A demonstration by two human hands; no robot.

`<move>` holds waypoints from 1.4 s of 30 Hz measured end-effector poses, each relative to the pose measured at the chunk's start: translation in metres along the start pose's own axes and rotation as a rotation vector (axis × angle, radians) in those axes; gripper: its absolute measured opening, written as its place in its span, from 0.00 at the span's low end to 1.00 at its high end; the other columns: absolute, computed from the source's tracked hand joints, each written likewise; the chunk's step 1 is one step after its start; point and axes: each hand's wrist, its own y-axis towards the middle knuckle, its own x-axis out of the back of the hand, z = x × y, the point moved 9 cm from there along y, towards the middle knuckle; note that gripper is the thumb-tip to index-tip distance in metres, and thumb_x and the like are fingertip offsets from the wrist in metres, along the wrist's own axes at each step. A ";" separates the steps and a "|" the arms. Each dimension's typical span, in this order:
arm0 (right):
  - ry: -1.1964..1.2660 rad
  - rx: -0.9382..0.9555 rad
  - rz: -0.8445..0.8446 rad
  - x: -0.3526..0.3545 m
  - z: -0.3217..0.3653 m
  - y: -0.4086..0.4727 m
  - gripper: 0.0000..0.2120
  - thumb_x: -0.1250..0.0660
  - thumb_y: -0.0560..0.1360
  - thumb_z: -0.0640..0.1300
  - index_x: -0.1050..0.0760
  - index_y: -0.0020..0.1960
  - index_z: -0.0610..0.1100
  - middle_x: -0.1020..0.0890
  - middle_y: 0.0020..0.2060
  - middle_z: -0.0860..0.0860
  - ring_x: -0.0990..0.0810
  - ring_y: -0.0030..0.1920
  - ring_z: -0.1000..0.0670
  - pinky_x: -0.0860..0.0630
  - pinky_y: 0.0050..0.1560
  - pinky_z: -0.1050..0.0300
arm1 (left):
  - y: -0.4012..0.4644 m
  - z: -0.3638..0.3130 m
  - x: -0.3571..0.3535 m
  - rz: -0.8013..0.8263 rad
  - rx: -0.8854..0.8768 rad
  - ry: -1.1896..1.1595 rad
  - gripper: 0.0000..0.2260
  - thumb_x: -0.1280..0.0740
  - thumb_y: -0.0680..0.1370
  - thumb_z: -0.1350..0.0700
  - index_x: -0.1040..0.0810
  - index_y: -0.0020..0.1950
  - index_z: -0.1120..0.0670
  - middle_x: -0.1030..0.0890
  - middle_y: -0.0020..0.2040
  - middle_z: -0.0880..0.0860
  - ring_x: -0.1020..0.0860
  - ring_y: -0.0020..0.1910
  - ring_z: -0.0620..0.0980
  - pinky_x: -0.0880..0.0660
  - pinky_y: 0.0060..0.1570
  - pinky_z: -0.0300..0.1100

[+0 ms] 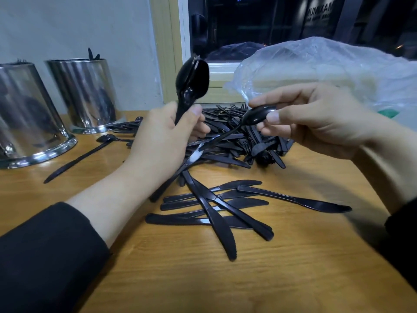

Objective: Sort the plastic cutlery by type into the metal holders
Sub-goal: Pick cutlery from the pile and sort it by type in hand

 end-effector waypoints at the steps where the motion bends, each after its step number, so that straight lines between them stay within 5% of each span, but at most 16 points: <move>1: -0.001 0.018 -0.008 -0.001 0.000 0.001 0.16 0.31 0.67 0.33 0.19 0.56 0.36 0.14 0.42 0.43 0.15 0.41 0.49 0.19 0.44 0.64 | -0.001 0.001 -0.007 0.052 0.007 0.004 0.11 0.37 0.84 0.51 0.18 0.50 0.54 0.13 0.44 0.50 0.14 0.45 0.47 0.17 0.53 0.49; 7: 0.021 0.115 -0.068 -0.011 -0.006 0.007 0.14 0.30 0.72 0.39 0.19 0.55 0.34 0.15 0.40 0.41 0.15 0.42 0.46 0.18 0.47 0.58 | -0.011 0.003 -0.031 0.234 0.069 -0.077 0.09 0.37 0.84 0.52 0.19 0.51 0.53 0.14 0.41 0.56 0.15 0.38 0.53 0.19 0.41 0.43; 12: -0.025 0.161 -0.133 -0.014 -0.004 0.008 0.13 0.30 0.74 0.43 0.19 0.55 0.36 0.15 0.40 0.42 0.16 0.43 0.45 0.19 0.45 0.58 | -0.011 0.006 -0.032 0.258 0.035 0.009 0.15 0.37 0.84 0.46 0.25 0.44 0.55 0.28 0.31 0.49 0.32 0.27 0.48 0.33 0.32 0.46; 16: -0.685 0.170 -0.290 0.010 0.002 0.005 0.09 0.33 0.80 0.52 0.16 0.49 0.49 0.14 0.40 0.46 0.19 0.39 0.37 0.21 0.41 0.42 | -0.008 0.012 -0.025 0.186 0.080 -0.031 0.11 0.29 0.79 0.44 0.23 0.37 0.44 0.31 0.26 0.41 0.34 0.24 0.41 0.38 0.31 0.44; 21: -1.183 -0.139 -0.066 0.019 -0.029 0.008 0.07 0.35 0.80 0.55 0.19 0.54 0.61 0.17 0.48 0.63 0.21 0.50 0.63 0.27 0.47 0.64 | -0.004 0.016 -0.014 0.109 0.095 -0.045 0.18 0.27 0.77 0.45 0.32 0.37 0.52 0.32 0.23 0.48 0.34 0.23 0.49 0.36 0.27 0.41; 25: -1.249 -0.232 -0.042 0.023 -0.040 0.009 0.10 0.37 0.80 0.57 0.17 0.53 0.57 0.15 0.46 0.55 0.17 0.48 0.52 0.21 0.53 0.51 | -0.003 0.024 -0.015 0.129 0.104 -0.040 0.19 0.27 0.76 0.43 0.32 0.34 0.48 0.32 0.27 0.47 0.35 0.25 0.48 0.37 0.32 0.46; 30: -1.302 -0.252 -0.067 0.027 -0.039 0.008 0.12 0.36 0.81 0.56 0.19 0.43 0.52 0.19 0.32 0.52 0.26 0.27 0.59 0.34 0.31 0.59 | -0.005 0.022 -0.017 0.148 0.099 0.002 0.18 0.27 0.77 0.43 0.31 0.36 0.50 0.32 0.28 0.46 0.35 0.26 0.46 0.36 0.33 0.44; 36: -1.401 -0.231 -0.154 0.031 -0.044 0.020 0.14 0.29 0.76 0.57 0.19 0.55 0.49 0.18 0.46 0.53 0.21 0.45 0.50 0.25 0.46 0.54 | -0.006 0.020 -0.017 0.148 0.100 0.028 0.18 0.27 0.76 0.43 0.31 0.35 0.50 0.32 0.26 0.44 0.35 0.25 0.45 0.35 0.34 0.44; 42: -1.445 -0.348 -0.184 0.034 -0.055 0.019 0.22 0.29 0.74 0.62 0.17 0.50 0.41 0.15 0.45 0.44 0.18 0.46 0.45 0.20 0.50 0.49 | -0.005 0.018 -0.015 0.149 0.078 0.002 0.17 0.27 0.77 0.44 0.30 0.36 0.50 0.30 0.28 0.46 0.34 0.26 0.45 0.35 0.34 0.45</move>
